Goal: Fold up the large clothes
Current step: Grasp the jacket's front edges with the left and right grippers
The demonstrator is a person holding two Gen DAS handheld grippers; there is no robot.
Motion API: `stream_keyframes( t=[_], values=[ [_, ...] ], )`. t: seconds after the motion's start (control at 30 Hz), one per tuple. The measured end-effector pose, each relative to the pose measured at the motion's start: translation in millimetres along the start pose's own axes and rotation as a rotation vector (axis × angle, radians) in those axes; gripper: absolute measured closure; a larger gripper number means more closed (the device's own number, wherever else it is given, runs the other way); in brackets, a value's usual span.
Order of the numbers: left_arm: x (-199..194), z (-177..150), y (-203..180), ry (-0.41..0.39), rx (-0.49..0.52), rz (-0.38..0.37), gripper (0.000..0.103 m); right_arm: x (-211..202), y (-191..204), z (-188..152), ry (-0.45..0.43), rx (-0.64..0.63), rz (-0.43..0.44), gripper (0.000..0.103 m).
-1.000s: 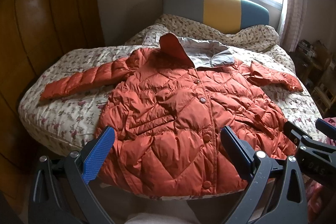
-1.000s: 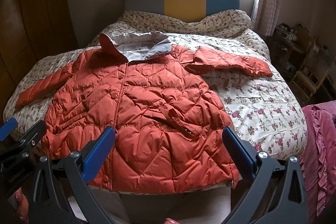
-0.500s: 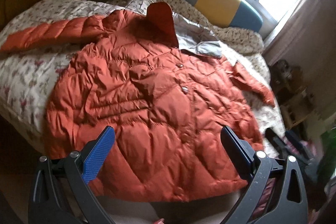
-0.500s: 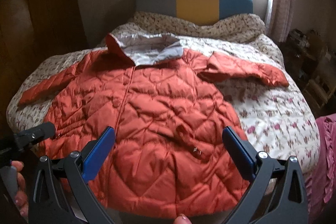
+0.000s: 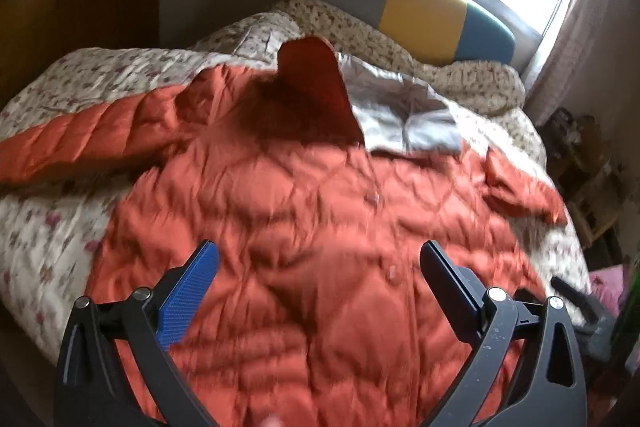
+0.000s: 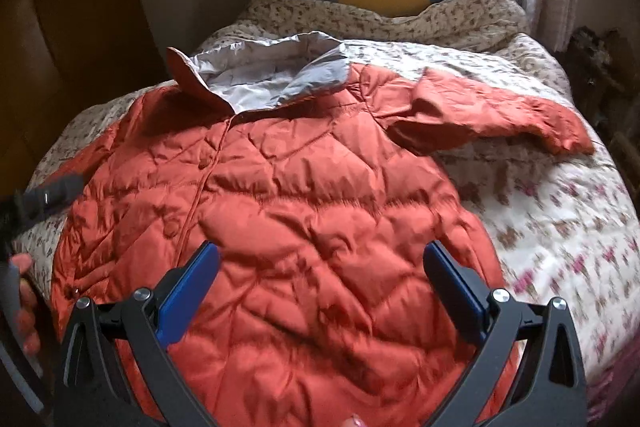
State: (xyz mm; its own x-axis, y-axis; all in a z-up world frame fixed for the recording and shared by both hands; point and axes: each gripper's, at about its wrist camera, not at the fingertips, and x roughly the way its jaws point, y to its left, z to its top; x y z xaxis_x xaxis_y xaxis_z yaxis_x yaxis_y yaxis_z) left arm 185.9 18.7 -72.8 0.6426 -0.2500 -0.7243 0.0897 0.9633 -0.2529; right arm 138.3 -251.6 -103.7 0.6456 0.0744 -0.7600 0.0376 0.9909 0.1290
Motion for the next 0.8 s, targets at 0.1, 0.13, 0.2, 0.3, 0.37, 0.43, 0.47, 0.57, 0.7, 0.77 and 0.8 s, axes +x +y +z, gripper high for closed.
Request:
stream_keyframes(
  t=[0.1, 0.13, 0.2, 0.3, 0.37, 0.43, 0.47, 0.57, 0.7, 0.77, 0.8],
  values=[
    [22.3, 32.5, -0.9, -0.004, -0.006, 0.035, 0.003, 21.0, -6.8, 21.8, -0.003, -0.025, -0.036, 0.002],
    [26.1, 40.2, -2.1, -0.013, -0.007, 0.034, 0.003, 26.3, -8.6, 28.1, -0.006, -0.030, -0.051, 0.002],
    [36.1, 63.2, -4.7, -0.056, -0.010, 0.043, 0.003, 39.7, -14.2, 44.9, -0.013, -0.034, -0.074, 0.002],
    [49.5, 93.9, -12.3, -0.100, 0.007, 0.057, 0.003, 56.5, -25.5, 69.5, -0.022, -0.007, -0.043, 0.002],
    [58.6, 112.8, -18.3, -0.126, 0.024, 0.071, 0.003, 66.4, -31.4, 85.5, -0.032, 0.007, -0.041, 0.002],
    [69.7, 131.0, -21.0, -0.145, 0.027, 0.076, 0.003, 77.5, -35.9, 102.4, -0.054, 0.011, -0.049, 0.002],
    [76.0, 140.0, -21.6, -0.155, 0.026, 0.085, 0.003, 81.1, -35.4, 107.0, -0.056, 0.012, -0.052, 0.002],
    [99.4, 161.7, -19.5, -0.164, 0.028, 0.118, 0.003, 98.8, -38.6, 126.3, -0.063, 0.023, -0.041, 0.006],
    [138.6, 181.7, -10.4, -0.096, 0.028, 0.165, 0.015, 122.4, -45.0, 152.3, -0.066, 0.062, 0.020, 0.019],
    [154.4, 187.5, -4.0, -0.070, 0.022, 0.180, 0.025, 135.6, -47.9, 163.7, -0.070, 0.072, 0.038, 0.020],
    [160.3, 186.0, -1.7, -0.061, 0.018, 0.190, 0.031, 142.1, -49.2, 167.8, -0.069, 0.076, 0.047, 0.020]
  ],
)
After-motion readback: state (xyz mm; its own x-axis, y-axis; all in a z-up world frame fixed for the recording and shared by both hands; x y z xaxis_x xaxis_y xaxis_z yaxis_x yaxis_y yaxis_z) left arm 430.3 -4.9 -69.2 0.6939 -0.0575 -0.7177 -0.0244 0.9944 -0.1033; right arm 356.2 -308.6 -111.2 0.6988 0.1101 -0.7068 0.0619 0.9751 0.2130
